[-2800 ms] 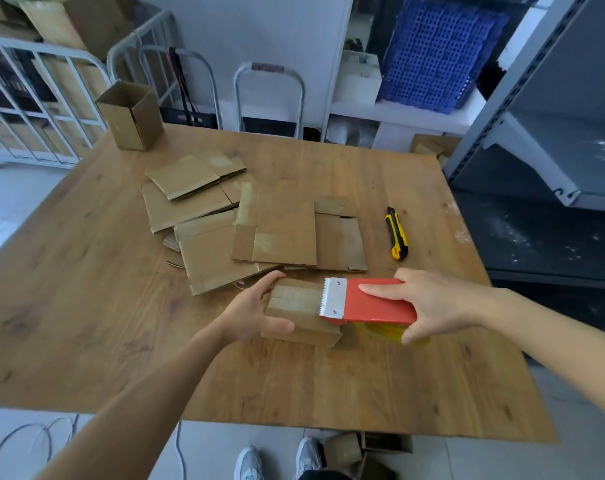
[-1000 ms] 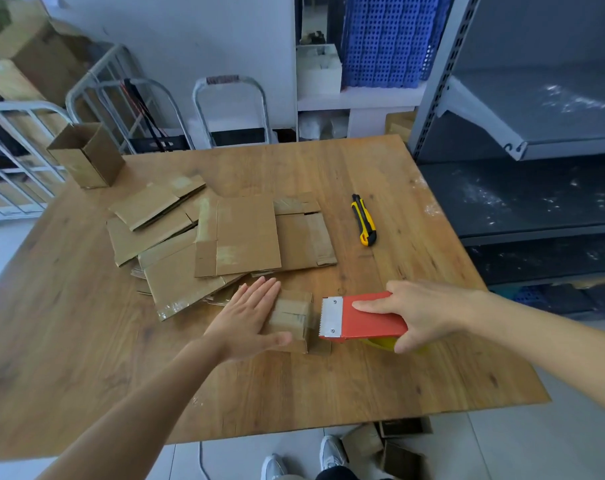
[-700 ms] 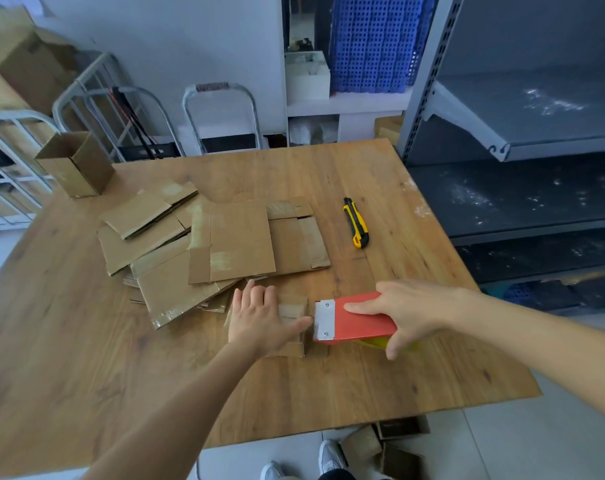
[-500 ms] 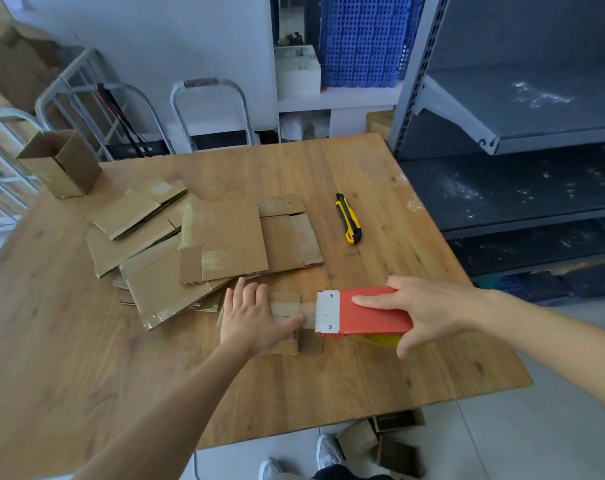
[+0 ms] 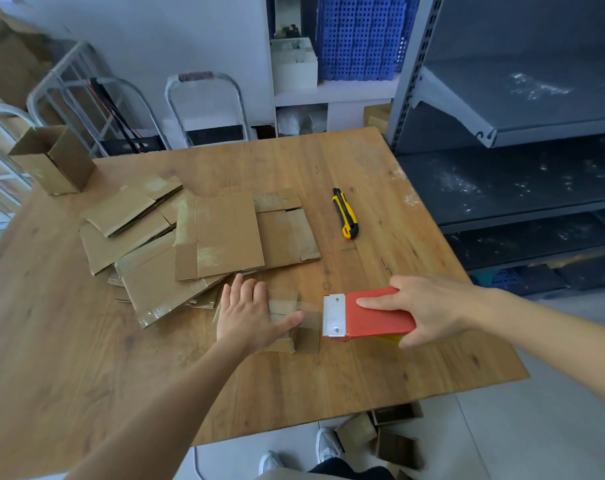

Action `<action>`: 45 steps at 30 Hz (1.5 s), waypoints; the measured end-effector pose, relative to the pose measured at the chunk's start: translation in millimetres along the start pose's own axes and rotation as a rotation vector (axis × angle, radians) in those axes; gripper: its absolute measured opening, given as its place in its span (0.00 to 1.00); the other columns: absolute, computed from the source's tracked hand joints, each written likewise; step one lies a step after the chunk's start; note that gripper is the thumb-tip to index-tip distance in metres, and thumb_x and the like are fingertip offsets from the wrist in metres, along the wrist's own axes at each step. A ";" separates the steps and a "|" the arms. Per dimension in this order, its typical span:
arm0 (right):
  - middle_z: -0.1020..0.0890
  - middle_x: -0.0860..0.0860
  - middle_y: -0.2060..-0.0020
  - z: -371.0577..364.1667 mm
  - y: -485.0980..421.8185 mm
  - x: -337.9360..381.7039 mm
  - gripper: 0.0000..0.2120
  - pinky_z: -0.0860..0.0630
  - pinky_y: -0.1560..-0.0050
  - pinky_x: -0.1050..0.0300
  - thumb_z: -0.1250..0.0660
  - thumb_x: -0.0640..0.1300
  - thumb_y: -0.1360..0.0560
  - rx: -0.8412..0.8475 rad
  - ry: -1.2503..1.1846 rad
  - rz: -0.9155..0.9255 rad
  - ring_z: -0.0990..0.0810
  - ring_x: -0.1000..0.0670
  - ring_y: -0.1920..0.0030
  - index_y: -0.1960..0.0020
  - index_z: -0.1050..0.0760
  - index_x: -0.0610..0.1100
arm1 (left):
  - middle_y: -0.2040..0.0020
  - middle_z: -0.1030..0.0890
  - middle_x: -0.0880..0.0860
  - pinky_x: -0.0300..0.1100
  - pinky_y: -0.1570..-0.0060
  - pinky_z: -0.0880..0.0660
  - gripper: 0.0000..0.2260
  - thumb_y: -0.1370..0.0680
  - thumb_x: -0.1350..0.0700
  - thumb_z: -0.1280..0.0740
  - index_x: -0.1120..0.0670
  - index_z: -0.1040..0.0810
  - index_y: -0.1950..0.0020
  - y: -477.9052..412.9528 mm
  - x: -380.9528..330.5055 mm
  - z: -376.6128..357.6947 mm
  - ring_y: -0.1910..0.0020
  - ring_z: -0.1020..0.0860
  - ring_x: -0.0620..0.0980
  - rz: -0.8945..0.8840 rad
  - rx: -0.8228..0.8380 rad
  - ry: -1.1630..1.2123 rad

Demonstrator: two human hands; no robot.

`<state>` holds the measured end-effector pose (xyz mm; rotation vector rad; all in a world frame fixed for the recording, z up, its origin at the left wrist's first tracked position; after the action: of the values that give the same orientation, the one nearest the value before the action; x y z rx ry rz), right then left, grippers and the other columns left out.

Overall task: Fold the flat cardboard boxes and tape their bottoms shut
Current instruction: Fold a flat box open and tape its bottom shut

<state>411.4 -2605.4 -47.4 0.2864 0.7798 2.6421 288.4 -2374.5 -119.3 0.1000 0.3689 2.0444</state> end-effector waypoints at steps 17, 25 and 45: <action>0.23 0.50 0.55 45.3 -54.0 71.9 0.24 0.34 0.70 0.58 0.32 0.49 0.29 0.133 0.284 0.058 0.25 0.48 0.56 0.34 0.30 0.52 | 0.25 0.42 0.56 0.56 0.25 0.60 0.41 0.32 0.32 0.39 0.58 0.40 0.28 0.5 -11.4 7.8 0.23 0.59 0.59 0.139 0.012 0.100; 0.30 0.54 0.66 56.7 -61.2 80.6 0.28 0.35 0.72 0.59 0.30 0.47 0.29 0.218 0.172 0.011 0.32 0.56 0.67 0.30 0.30 0.51 | 0.25 0.41 0.57 0.57 0.26 0.60 0.41 0.33 0.32 0.40 0.57 0.39 0.28 1.2 -12.8 7.1 0.23 0.58 0.60 0.127 -0.024 0.084; 0.22 0.55 0.46 21.9 -72.7 44.8 0.32 0.21 0.53 0.56 0.26 0.50 0.33 0.291 -0.154 -0.150 0.22 0.50 0.52 0.30 0.29 0.52 | 0.25 0.41 0.57 0.58 0.26 0.60 0.41 0.34 0.32 0.41 0.57 0.38 0.29 1.8 -13.8 5.6 0.23 0.58 0.59 0.133 -0.041 0.083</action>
<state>398.1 -2520.2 -65.8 0.4821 1.0873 2.3333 294.8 -2386.1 -112.2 0.0151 0.3809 2.1911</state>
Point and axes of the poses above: each hand's wrist, its own y-axis away from the middle knuckle, its own z-axis out of the back of the hand, x = y × z, the point moved 6 cm from there along -y, towards the middle knuckle
